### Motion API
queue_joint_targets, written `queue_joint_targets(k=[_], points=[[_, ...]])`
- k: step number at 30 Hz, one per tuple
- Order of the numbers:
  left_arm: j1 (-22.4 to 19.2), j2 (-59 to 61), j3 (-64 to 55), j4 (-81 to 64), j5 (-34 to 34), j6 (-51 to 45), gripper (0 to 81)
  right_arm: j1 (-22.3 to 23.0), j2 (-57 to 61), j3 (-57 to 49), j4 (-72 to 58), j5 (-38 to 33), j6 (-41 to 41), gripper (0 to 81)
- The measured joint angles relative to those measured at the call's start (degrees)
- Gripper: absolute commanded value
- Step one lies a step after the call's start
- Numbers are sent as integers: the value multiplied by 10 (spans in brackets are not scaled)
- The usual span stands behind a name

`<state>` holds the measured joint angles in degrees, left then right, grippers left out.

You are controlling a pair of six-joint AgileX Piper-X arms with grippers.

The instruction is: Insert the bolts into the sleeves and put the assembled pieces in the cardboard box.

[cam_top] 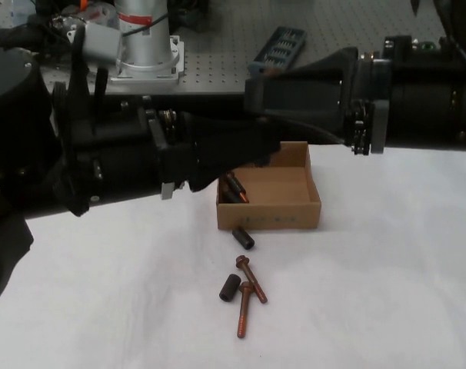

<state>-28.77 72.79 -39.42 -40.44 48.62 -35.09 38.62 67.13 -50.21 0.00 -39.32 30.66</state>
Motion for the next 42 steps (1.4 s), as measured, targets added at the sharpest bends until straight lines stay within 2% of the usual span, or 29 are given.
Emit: queue_joint_targets(k=[3,8,17,31,35,42], points=[[0,0,0,-6,0,0,6,2,0,-14,27,8,-29,383],[0,5,0,-33,-4,-4,6,7,-3,-69,149,40,-147,375],[-1,6,0,-56,-7,-3,6,9,-3,-71,182,84,-176,375],[4,5,0,-78,-26,-8,6,0,-3,-71,212,93,-176,375],[32,4,-2,-44,-26,18,6,-21,-1,-65,277,118,-182,375],[73,4,-12,78,-71,96,6,-22,-26,-65,345,119,-220,337]])
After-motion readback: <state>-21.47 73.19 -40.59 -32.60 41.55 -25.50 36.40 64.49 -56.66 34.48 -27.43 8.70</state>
